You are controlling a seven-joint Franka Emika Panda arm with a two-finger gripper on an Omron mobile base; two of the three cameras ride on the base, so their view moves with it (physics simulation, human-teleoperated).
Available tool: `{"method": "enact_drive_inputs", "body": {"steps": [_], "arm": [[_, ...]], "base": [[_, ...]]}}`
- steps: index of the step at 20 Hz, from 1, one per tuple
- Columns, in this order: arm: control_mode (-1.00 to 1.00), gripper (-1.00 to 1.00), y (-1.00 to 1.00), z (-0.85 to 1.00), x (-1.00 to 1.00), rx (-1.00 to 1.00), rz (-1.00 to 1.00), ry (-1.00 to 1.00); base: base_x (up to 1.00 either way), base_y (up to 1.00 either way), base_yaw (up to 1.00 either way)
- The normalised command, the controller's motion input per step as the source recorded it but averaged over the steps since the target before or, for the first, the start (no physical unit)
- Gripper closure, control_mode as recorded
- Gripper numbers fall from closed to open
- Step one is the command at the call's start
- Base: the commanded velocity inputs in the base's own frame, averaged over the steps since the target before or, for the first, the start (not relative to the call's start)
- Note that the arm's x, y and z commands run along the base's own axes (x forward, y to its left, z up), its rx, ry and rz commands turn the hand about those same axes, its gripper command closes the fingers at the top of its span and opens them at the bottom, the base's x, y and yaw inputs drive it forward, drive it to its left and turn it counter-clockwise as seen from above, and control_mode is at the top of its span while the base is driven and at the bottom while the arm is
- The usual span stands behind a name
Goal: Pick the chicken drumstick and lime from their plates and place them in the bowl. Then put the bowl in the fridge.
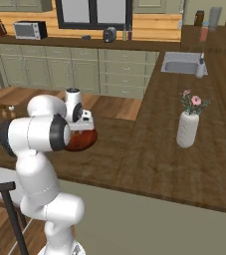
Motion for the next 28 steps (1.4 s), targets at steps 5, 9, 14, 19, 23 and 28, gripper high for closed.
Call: {"method": "enact_drive_inputs", "body": {"steps": [5, 9, 14, 19, 23, 28], "arm": [[-1.00, 1.00, 0.20, -0.36, 0.18, 0.00, 0.00, -0.01], [-1.00, -1.00, 0.07, -0.33, -0.17, 0.00, 0.00, -0.06], [-1.00, -1.00, 0.00, -0.07, -0.04, 0.00, 0.00, -0.10], [-1.00, -1.00, 0.17, 0.11, -0.27, 0.00, 0.00, -0.13], [-1.00, -1.00, 0.80, 0.57, -0.26, 0.02, 0.11, -0.08], [-1.00, -1.00, 0.75, 0.64, -0.25, 0.06, 0.10, 0.02]], "base": [[0.00, 0.00, 0.00], [0.00, 0.00, 0.00], [0.00, 0.00, 0.00], [0.00, 0.00, 0.00], [0.00, 0.00, 0.00], [0.00, 0.00, 0.00]]}}
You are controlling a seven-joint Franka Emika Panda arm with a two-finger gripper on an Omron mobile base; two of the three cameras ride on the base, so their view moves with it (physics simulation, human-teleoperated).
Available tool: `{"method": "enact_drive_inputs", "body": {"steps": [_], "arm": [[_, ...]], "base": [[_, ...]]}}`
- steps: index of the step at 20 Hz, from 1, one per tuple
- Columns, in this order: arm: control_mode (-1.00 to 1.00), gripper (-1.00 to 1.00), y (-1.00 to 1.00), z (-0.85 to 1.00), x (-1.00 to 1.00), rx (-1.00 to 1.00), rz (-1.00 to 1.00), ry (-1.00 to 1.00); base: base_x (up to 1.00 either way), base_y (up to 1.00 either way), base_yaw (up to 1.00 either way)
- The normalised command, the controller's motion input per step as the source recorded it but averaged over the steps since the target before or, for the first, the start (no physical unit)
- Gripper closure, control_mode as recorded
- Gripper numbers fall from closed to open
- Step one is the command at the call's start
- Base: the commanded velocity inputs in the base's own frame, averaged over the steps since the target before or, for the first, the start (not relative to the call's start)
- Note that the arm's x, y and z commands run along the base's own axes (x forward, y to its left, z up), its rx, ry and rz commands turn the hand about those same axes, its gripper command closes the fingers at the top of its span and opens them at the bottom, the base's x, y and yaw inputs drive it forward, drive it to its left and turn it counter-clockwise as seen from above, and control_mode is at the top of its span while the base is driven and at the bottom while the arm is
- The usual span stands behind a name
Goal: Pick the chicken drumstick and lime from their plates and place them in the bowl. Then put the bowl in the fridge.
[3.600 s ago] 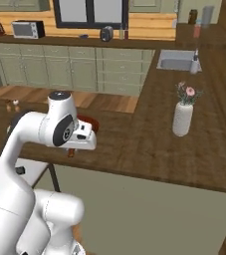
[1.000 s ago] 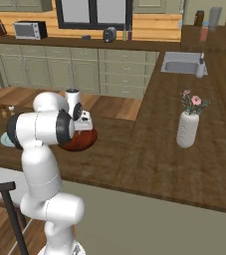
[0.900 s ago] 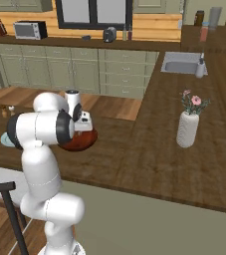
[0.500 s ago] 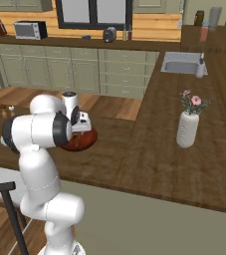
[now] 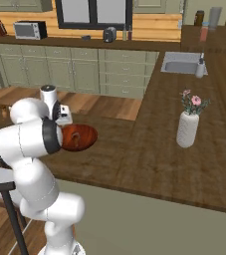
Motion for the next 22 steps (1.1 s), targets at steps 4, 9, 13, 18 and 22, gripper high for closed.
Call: {"method": "enact_drive_inputs", "body": {"steps": [4, 9, 13, 18, 22], "arm": [[-1.00, -1.00, 0.62, 0.05, -0.20, 0.02, 0.17, 0.00], [-1.00, -1.00, 0.71, 0.00, -0.08, 0.00, 0.20, -0.09], [-1.00, -1.00, 0.59, 0.00, 0.00, 0.04, 0.16, -0.02], [-1.00, -1.00, 0.48, -0.01, 0.00, 0.11, 0.12, 0.02], [-1.00, -1.00, 0.59, 0.00, 0.00, 0.02, 0.06, 0.05]], "base": [[0.00, 0.00, 0.00], [0.00, 0.00, 0.00], [0.00, 0.00, 0.00], [0.00, 0.00, 0.00], [0.00, 0.00, 0.00]]}}
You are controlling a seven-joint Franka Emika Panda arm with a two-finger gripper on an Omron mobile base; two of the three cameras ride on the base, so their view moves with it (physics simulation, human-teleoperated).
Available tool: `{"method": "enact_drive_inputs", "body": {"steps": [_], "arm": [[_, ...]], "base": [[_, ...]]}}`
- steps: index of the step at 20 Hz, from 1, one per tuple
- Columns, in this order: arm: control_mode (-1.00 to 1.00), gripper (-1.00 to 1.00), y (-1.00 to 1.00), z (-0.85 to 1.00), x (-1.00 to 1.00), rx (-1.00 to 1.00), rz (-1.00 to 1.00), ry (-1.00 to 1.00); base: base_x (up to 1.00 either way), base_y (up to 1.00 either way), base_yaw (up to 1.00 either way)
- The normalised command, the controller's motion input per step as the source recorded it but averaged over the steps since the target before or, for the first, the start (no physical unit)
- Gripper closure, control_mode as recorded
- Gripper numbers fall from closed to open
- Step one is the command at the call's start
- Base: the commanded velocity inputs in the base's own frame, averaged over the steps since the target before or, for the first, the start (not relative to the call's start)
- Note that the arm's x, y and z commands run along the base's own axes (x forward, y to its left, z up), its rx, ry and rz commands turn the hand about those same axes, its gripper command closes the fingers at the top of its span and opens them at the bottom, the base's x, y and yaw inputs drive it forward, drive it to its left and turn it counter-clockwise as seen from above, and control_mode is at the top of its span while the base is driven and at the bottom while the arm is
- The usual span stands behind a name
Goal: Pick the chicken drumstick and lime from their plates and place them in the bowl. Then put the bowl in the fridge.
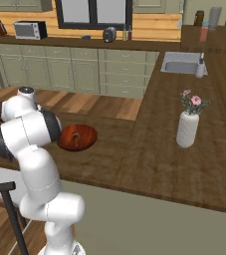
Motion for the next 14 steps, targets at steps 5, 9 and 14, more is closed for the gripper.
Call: {"method": "enact_drive_inputs", "body": {"steps": [5, 9, 14], "arm": [[-1.00, -1.00, 0.58, 0.00, -0.01, 0.00, 0.01, 0.03], [-1.00, -1.00, 0.23, -0.02, 0.10, 0.00, 0.00, 0.01], [-1.00, -1.00, 0.22, -0.05, 0.29, -0.06, -0.01, -0.01]], "base": [[0.00, 0.00, 0.00], [0.00, 0.00, 0.00], [0.00, 0.00, 0.00]]}}
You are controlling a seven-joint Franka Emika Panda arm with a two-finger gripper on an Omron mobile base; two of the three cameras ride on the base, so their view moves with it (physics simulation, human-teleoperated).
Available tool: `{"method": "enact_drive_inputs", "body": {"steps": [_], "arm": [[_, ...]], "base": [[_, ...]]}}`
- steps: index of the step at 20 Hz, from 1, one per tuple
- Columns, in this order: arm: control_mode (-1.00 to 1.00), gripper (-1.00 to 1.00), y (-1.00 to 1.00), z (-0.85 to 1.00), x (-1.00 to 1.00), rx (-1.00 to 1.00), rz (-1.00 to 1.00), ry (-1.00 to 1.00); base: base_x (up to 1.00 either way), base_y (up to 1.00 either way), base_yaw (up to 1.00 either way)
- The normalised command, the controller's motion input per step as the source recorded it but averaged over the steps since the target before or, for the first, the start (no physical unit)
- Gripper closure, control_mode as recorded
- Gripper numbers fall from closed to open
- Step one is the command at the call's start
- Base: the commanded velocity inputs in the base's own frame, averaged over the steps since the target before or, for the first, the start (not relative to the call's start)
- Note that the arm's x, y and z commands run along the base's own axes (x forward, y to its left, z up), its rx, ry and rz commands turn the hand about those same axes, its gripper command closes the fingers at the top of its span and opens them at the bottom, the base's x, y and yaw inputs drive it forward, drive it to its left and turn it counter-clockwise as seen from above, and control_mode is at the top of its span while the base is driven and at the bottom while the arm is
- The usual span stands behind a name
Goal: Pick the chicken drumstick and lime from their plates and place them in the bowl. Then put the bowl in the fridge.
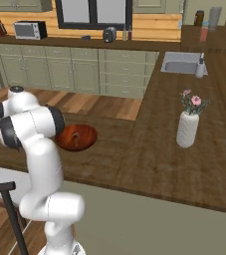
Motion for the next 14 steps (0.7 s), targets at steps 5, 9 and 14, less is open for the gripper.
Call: {"method": "enact_drive_inputs", "body": {"steps": [5, 9, 14], "arm": [[-1.00, -1.00, 0.13, -0.11, 0.33, -0.11, 0.00, -0.06], [-1.00, -1.00, 0.17, -0.01, 0.16, -0.06, 0.00, -0.03], [-1.00, -1.00, 0.33, 0.00, 0.03, -0.01, 0.00, 0.02]], "base": [[0.00, 0.00, 0.00], [0.00, 0.00, 0.00], [0.00, 0.00, 0.00]]}}
